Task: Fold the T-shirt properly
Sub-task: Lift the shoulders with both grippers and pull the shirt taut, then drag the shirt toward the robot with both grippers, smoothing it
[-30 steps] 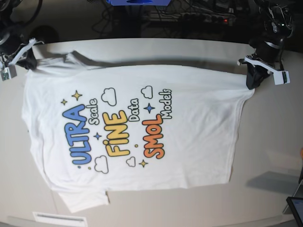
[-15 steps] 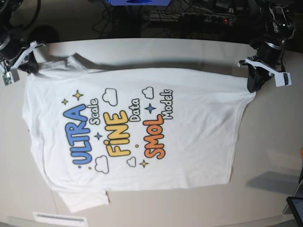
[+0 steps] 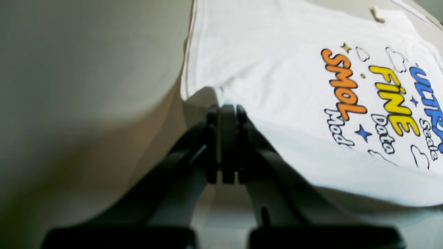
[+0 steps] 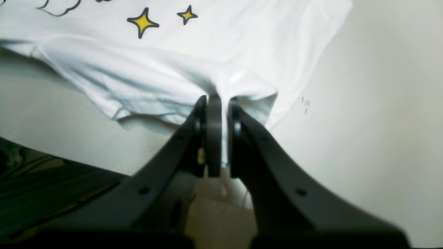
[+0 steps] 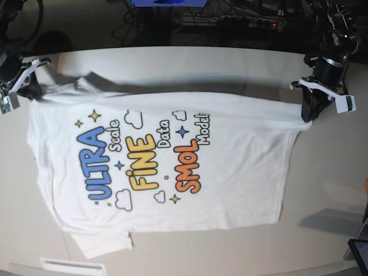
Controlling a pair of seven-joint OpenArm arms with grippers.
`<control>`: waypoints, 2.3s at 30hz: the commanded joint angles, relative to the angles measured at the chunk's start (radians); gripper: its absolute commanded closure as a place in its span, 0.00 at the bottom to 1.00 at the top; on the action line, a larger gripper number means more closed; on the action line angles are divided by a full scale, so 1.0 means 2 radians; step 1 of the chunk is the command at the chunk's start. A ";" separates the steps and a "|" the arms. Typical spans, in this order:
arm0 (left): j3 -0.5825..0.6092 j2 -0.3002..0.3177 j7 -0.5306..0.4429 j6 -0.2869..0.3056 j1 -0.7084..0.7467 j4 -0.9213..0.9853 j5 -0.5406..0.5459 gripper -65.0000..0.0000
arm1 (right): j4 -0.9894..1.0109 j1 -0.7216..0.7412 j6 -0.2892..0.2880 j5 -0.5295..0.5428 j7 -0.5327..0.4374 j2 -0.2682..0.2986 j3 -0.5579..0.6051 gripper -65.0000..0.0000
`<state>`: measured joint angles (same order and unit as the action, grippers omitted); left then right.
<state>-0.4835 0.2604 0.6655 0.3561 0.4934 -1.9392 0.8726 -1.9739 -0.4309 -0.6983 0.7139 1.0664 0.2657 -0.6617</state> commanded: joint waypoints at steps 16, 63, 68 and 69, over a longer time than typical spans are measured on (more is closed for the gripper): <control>-0.006 0.002 -0.012 -0.003 -0.003 -0.005 0.010 1.00 | -0.005 0.061 0.000 0.006 0.015 0.022 0.005 0.99; -0.045 -0.056 -0.012 -0.111 -0.216 0.185 0.010 1.00 | 0.183 0.264 0.000 -0.128 -0.007 0.044 0.181 0.99; -0.045 -0.056 -0.012 -0.112 -0.243 0.226 0.007 1.00 | 0.232 0.287 0.000 -0.128 -0.013 0.045 0.189 0.99; -0.045 -0.056 -0.012 -0.112 -0.251 0.234 0.007 1.00 | 0.239 0.288 0.000 -0.128 -0.019 0.045 0.189 0.99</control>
<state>-0.5690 0.1329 0.6689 0.1295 0.0067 -1.4540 0.8730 -1.4815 0.1261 -0.6998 0.4496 1.0470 0.3336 -0.2787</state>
